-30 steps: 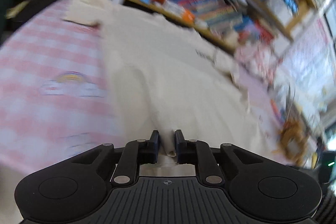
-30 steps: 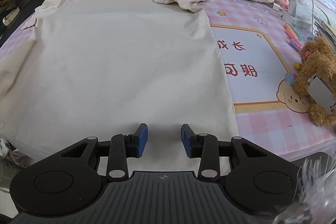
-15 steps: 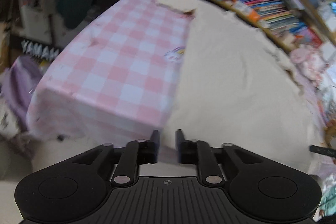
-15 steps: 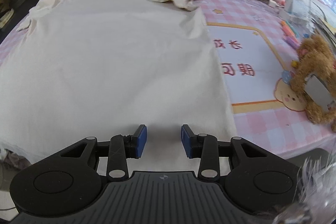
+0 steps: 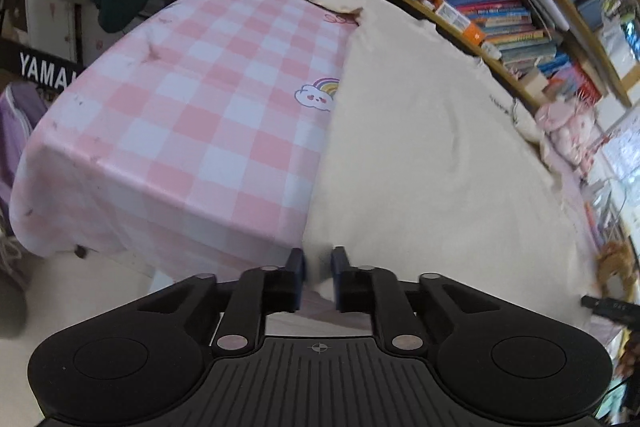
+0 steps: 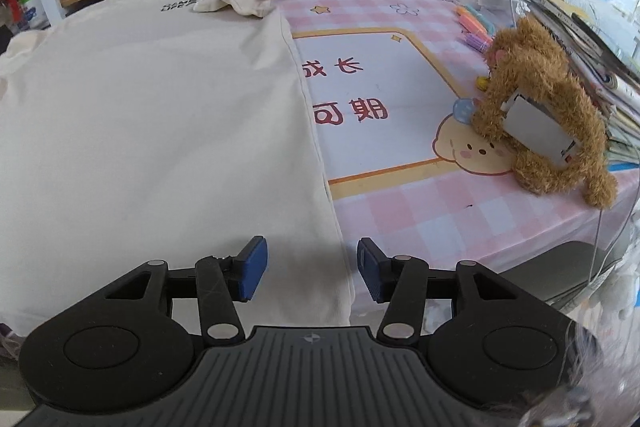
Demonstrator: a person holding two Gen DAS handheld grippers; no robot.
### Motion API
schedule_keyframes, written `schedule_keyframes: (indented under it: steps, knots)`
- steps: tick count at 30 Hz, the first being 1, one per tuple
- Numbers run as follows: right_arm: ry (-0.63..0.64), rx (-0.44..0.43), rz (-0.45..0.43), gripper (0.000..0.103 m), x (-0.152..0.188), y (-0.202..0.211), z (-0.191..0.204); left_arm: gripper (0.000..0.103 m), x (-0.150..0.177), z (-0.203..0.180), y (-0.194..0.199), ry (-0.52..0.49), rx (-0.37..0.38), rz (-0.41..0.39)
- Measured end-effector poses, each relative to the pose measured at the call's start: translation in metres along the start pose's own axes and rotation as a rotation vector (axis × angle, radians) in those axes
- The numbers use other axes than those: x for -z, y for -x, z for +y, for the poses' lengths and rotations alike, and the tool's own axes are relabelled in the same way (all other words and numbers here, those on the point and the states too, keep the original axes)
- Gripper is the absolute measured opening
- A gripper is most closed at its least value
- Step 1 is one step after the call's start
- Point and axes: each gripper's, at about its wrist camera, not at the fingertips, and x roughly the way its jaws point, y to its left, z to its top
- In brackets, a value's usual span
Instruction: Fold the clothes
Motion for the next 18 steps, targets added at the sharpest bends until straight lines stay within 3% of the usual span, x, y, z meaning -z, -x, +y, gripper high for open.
schedule_keyframes:
  steps: [1, 4, 7, 10, 18]
  knots:
    - [-0.008, -0.008, 0.005, 0.044, -0.001, 0.0, -0.001, 0.004, 0.001, -0.001, 0.001, -0.002, 0.002, 0.0]
    - [0.011, -0.042, 0.01, 0.02, -0.004, 0.0, 0.0, 0.003, 0.004, -0.004, 0.003, -0.012, 0.005, 0.003]
    - [0.041, -0.035, 0.01, 0.007, -0.007, -0.001, 0.0, 0.002, 0.008, -0.008, 0.004, -0.019, 0.011, 0.012]
    - [0.046, 0.026, -0.009, 0.006, -0.011, -0.006, -0.003, 0.002, 0.01, -0.012, 0.002, -0.03, 0.023, 0.031]
    - [0.008, 0.027, -0.006, 0.006, -0.013, -0.008, -0.011, 0.002, 0.01, -0.016, 0.004, -0.061, 0.018, 0.048]
